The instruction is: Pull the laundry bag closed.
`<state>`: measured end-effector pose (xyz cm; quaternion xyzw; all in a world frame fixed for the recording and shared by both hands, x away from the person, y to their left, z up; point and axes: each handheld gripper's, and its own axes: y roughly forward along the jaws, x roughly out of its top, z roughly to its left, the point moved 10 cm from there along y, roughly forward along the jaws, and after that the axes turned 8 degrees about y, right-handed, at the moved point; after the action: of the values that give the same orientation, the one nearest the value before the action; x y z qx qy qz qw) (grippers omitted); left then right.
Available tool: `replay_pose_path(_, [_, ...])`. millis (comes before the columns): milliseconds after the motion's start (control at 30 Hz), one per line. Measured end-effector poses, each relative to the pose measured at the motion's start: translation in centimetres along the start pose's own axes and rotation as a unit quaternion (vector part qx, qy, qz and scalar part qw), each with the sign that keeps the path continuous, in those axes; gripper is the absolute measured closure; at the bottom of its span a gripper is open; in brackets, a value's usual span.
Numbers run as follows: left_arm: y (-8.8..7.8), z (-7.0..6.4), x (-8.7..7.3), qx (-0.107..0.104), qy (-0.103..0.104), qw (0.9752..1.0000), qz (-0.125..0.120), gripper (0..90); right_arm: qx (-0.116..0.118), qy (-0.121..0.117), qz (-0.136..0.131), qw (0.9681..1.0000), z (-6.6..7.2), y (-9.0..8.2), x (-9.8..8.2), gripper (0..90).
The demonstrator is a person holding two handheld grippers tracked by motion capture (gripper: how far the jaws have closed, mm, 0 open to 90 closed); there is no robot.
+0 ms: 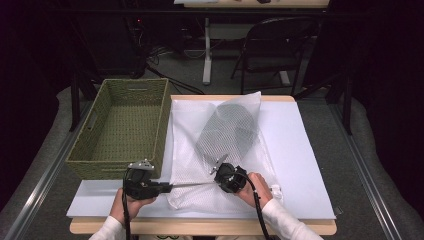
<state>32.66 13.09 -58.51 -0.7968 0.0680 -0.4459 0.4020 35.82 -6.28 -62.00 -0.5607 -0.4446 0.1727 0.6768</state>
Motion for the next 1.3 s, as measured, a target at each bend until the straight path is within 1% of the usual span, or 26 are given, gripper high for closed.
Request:
replay_pose_path(33, [0.0,0.0,0.0,0.0,0.001,1.0,-0.001,86.0,0.001,0.001,0.001,1.0,0.0,0.0,0.0,87.3])
replay_pose_path(67, [0.1,0.0,0.0,0.007,0.002,1.0,-0.001,85.9,0.0,0.003,0.0,1.0,0.0,0.0,0.0,87.2])
replay_pose_path(100, [0.0,0.0,0.0,0.003,0.006,1.0,0.001,85.9,-0.001,0.003,-0.001,1.0,0.0,0.0,0.0,87.2])
replay_pose_path(167, [0.0,0.0,0.0,0.007,0.008,0.9999,0.0,85.8,-0.002,0.003,-0.005,1.0,-0.1,0.0,0.1,87.0])
replay_pose_path(200, [0.1,0.1,-0.1,0.01,0.011,0.9999,0.005,85.7,-0.002,0.001,-0.006,1.0,-0.1,0.0,0.2,87.0])
replay_pose_path(233, [0.1,0.1,-0.1,0.009,0.01,0.9999,0.005,85.5,-0.003,-0.002,-0.006,1.0,0.0,0.1,0.2,87.0])
replay_pose_path(367, [0.2,0.0,-0.2,0.004,0.009,0.9999,0.007,84.6,-0.003,0.0,-0.006,1.0,0.2,0.1,0.2,87.0])
replay_pose_path(400, [0.3,0.0,-0.3,0.01,0.015,0.9998,0.01,84.9,-0.004,-0.001,-0.006,1.0,0.1,0.1,0.2,87.0])
replay_pose_path(467, [0.3,-0.1,-0.1,0.011,0.014,0.9998,0.005,85.8,-0.007,0.001,-0.004,1.0,0.0,0.1,0.1,87.1])
replay_pose_path(533, [0.1,-0.2,0.2,0.01,0.016,0.9998,-0.003,86.1,-0.005,0.008,-0.001,1.0,-0.2,0.0,-0.1,87.2])
replay_pose_path(633, [-0.1,-0.1,0.2,0.01,0.015,0.9998,-0.005,86.3,-0.007,0.017,0.0,0.9998,-0.5,-0.1,-0.3,87.3])
replay_pose_path(700, [-0.3,0.1,0.1,0.008,0.01,0.9999,-0.005,86.3,-0.014,0.022,0.004,0.9996,-1.0,-0.2,-0.7,87.3])
replay_pose_path(833, [-0.4,0.3,0.1,0.011,0.012,0.9999,-0.005,86.3,-0.018,0.029,0.005,0.9994,-1.6,-0.5,-1.3,87.3])
replay_pose_path(867, [-0.4,0.2,0.1,0.009,0.012,0.9999,-0.006,86.2,-0.017,0.031,0.004,0.9994,-1.7,-0.5,-1.4,87.3])
replay_pose_path(900, [-0.4,0.2,0.1,0.012,0.013,0.9998,-0.005,86.3,-0.016,0.032,0.003,0.9993,-1.7,-0.7,-1.5,87.3])
replay_pose_path(933, [-0.4,0.2,0.1,0.009,0.012,0.9999,-0.007,86.2,-0.022,0.03,0.004,0.9993,-1.9,-0.7,-1.6,87.3])
replay_pose_path(967, [-0.4,0.2,0.1,0.012,0.013,0.9998,-0.006,86.2,-0.019,0.035,0.004,0.9992,-1.8,-0.8,-1.7,87.3])
replay_pose_path(1000, [-0.4,0.3,0.1,0.012,0.012,0.9998,-0.006,86.2,-0.022,0.033,0.005,0.9992,-2.0,-0.9,-1.8,87.3])
replay_pose_path(1100, [-0.5,0.3,0.1,0.012,0.011,0.9998,-0.007,86.2,-0.023,0.04,0.004,0.9989,-2.4,-1.2,-2.1,87.3])
replay_pose_path(1167, [-0.5,0.4,0.1,0.016,0.011,0.9998,-0.005,86.2,-0.027,0.043,0.004,0.9987,-2.6,-1.4,-2.3,87.3])
replay_pose_path(1233, [-0.7,0.7,0.0,0.021,0.009,0.9997,-0.007,86.3,-0.039,0.046,0.01,0.9981,-3.1,-1.6,-2.8,87.3])
replay_pose_path(1300, [-1.0,1.1,-0.1,0.022,0.003,0.9997,-0.01,86.3,-0.043,0.055,0.013,0.9975,-3.7,-1.7,-3.4,87.3])
